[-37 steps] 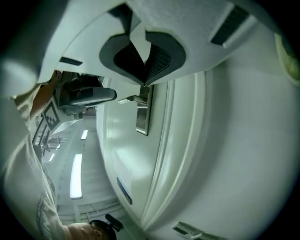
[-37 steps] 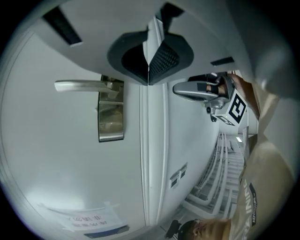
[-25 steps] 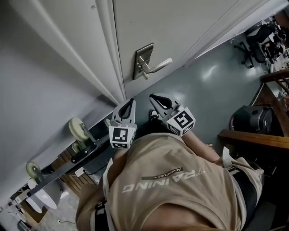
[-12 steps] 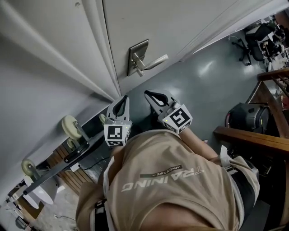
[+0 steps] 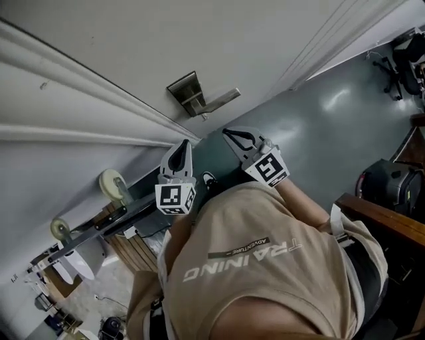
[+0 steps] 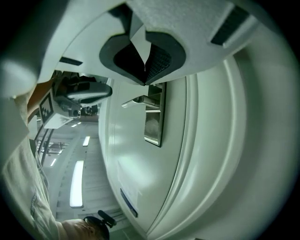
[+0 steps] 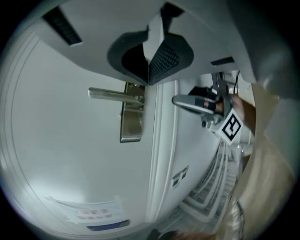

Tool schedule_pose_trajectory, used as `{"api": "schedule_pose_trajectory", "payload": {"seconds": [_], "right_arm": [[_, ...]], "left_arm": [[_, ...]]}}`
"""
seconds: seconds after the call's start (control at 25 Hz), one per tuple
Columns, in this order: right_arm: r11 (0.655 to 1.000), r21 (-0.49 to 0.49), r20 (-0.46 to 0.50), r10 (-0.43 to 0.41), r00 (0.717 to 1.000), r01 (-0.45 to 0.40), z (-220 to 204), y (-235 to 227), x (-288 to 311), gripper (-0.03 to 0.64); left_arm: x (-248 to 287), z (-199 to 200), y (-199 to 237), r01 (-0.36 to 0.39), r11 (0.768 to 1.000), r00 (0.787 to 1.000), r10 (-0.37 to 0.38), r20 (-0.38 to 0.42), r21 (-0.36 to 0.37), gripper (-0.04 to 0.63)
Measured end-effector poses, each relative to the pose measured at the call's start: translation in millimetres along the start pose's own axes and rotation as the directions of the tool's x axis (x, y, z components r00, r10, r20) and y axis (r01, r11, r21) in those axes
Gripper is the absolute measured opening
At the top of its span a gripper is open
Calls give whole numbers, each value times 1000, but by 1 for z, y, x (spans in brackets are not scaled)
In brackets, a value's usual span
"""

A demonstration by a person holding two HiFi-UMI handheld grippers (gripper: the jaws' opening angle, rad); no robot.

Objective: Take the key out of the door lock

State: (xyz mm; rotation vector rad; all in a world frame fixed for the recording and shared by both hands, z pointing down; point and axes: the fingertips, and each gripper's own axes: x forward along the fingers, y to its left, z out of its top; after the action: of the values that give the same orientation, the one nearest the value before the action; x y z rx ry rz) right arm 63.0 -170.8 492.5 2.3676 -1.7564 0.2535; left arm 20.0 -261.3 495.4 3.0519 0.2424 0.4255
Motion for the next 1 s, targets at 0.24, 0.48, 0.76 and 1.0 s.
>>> {"api": "schedule_pose_trajectory", "payload": {"seconds": [0.24, 0.48, 0.76, 1.0], "right_arm": [[983, -43, 53, 181, 982, -179, -7, -3, 18, 15], [958, -42, 92, 288, 953, -285, -2, -16, 11, 14], [944, -81, 80, 326, 942, -319, -9, -35, -2, 14], [970, -75, 98, 240, 966, -233, -7, -54, -9, 14]], "left_arm": [[10, -3, 7, -82, 990, 997, 79, -24, -112, 9], [17, 1, 0, -111, 928, 991, 132, 36, -357, 9], [33, -2, -3, -40, 786, 979, 155, 134, -616, 9], [54, -17, 11, 32, 632, 980, 133, 149, -774, 10]]}}
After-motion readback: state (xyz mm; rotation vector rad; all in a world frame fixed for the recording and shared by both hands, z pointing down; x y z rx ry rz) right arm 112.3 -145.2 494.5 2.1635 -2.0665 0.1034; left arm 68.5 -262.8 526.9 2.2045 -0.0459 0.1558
